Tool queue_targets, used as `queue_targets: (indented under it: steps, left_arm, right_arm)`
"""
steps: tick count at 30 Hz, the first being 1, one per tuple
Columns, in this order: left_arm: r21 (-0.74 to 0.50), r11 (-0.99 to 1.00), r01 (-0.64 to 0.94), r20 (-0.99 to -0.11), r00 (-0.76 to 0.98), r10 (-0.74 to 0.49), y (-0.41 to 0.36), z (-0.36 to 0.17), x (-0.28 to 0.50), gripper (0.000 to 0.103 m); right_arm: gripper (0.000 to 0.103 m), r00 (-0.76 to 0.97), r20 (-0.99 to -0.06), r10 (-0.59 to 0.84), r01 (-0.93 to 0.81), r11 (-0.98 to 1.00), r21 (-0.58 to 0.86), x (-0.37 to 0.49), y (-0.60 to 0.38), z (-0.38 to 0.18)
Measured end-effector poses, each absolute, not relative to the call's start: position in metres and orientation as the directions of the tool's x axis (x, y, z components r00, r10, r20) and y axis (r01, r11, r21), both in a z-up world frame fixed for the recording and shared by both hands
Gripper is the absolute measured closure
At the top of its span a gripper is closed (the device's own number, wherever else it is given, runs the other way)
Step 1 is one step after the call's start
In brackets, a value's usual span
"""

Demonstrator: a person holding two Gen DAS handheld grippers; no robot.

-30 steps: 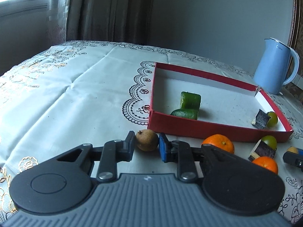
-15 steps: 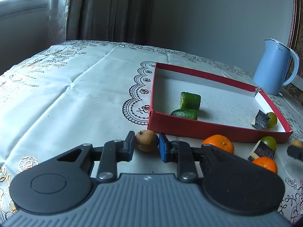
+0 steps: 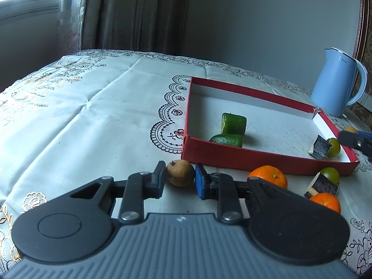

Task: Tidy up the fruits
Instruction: 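Carry the brown fruit into the box and open the right gripper while the left holds the pear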

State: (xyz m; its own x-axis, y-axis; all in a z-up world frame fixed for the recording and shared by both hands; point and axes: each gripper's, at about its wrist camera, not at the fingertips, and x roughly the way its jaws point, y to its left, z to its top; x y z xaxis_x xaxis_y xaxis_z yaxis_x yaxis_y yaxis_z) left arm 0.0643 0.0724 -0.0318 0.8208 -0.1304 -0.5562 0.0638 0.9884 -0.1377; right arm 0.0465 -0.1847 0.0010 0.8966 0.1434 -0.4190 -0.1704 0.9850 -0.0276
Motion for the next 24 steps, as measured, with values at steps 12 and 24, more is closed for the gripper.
queue_targets:
  steps: [12,24]
  left_arm:
    - [-0.14,0.988,0.064,-0.556,0.821,-0.132,0.073,-0.032,0.064,0.079]
    - [-0.141,0.988,0.064,-0.555,0.821,-0.133,0.072,-0.032,0.064,0.079]
  right_arm:
    - [0.075,0.883,-0.456,0.113,-0.17,0.981,-0.087,0.09,-0.16,-0.002]
    - [0.075,0.846,-0.529,0.066,-0.136,0.986,-0.094,0.134,-0.154,-0.014]
